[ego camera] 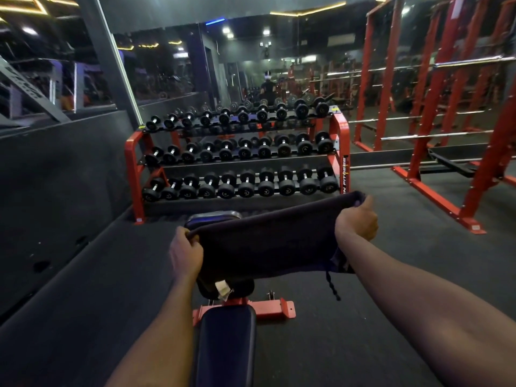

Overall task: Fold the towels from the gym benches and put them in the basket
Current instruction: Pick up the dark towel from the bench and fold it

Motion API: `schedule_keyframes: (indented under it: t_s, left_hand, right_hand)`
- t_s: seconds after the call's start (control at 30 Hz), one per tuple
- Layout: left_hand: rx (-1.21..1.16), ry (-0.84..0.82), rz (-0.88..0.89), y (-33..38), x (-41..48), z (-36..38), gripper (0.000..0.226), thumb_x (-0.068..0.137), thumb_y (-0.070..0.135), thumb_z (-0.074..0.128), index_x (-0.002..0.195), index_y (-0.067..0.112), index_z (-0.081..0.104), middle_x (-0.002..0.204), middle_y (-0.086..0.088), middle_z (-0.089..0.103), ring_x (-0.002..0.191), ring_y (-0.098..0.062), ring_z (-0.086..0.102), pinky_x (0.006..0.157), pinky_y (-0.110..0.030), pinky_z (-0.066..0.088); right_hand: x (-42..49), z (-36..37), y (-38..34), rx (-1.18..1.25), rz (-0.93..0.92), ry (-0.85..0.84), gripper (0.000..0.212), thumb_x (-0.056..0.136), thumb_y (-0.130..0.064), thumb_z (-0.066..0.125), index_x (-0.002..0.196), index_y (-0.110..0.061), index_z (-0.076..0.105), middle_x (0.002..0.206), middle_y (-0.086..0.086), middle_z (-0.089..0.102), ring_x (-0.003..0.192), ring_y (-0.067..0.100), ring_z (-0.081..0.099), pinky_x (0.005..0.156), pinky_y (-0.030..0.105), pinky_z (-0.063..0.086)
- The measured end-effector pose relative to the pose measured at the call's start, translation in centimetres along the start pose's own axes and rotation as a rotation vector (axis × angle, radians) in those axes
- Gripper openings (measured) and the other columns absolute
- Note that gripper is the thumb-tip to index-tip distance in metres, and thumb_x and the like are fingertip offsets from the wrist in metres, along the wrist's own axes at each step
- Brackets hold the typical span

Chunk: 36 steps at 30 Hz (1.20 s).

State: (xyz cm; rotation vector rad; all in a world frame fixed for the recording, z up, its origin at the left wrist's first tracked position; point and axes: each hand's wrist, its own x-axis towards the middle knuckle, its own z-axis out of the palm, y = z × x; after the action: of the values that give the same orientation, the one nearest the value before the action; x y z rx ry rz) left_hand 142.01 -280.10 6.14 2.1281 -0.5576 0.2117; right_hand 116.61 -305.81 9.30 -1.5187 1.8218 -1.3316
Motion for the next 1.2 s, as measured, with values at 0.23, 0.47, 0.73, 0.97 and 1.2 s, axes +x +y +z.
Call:
schedule_keyframes:
  t_s: [0.23,0.47,0.73,0.97,1.2]
  left_hand:
    - [-0.021,0.002,-0.1,1.6,1.8,-0.7,0.015,0.085,0.013,0.07,0.092,0.008,0.058,0.096,-0.016,0.064,0.088,-0.028,0.061,0.075,-0.034,0.048]
    - [0.137,-0.287,-0.157,7.2,1.9,1.6,0.036,0.077,0.025,0.08,0.104,0.008,0.063,0.107,-0.012,0.064,0.097,-0.028,0.064,0.086,-0.038,0.056]
    - [0.019,-0.324,0.08,13.0,0.9,3.1,0.019,0.089,0.021,0.061,0.102,0.012,0.05,0.098,-0.007,0.056,0.085,-0.026,0.064,0.078,-0.04,0.058]
    - [-0.258,-0.507,0.131,13.3,1.1,1.4,0.026,0.087,0.001,0.04,0.101,0.019,0.053,0.083,-0.013,0.068,0.065,-0.025,0.071,0.057,-0.039,0.059]
    - [-0.12,-0.974,0.086,8.2,0.3,1.5,0.07,0.079,0.005,0.059,0.138,0.04,0.041,0.129,0.002,0.052,0.114,-0.021,0.055,0.095,-0.038,0.049]
  right_hand:
    - [0.1,0.6,1.3,-0.155,0.031,-0.181,0.019,0.098,-0.024,0.048,0.113,-0.012,0.053,0.11,0.02,0.066,0.103,0.04,0.064,0.085,0.047,0.052]
    - [-6.2,3.3,-1.1,0.062,-0.227,-0.691,0.025,0.092,-0.027,0.065,0.108,-0.009,0.063,0.11,0.015,0.069,0.103,0.03,0.065,0.081,0.026,0.044]
    - [-11.4,3.1,-5.0,0.39,-0.384,-1.125,0.017,0.086,-0.021,0.067,0.102,-0.015,0.062,0.093,0.002,0.072,0.082,0.014,0.064,0.069,0.029,0.049]
    - [-9.2,2.7,-4.3,0.264,-0.549,-1.09,0.033,0.063,-0.017,0.07,0.093,-0.021,0.056,0.086,0.002,0.07,0.08,0.018,0.065,0.079,0.047,0.055]
    - [-6.7,0.3,-4.6,0.395,-0.504,-1.213,0.033,0.077,0.008,0.048,0.095,-0.017,0.06,0.089,0.006,0.068,0.078,0.018,0.056,0.068,0.032,0.043]
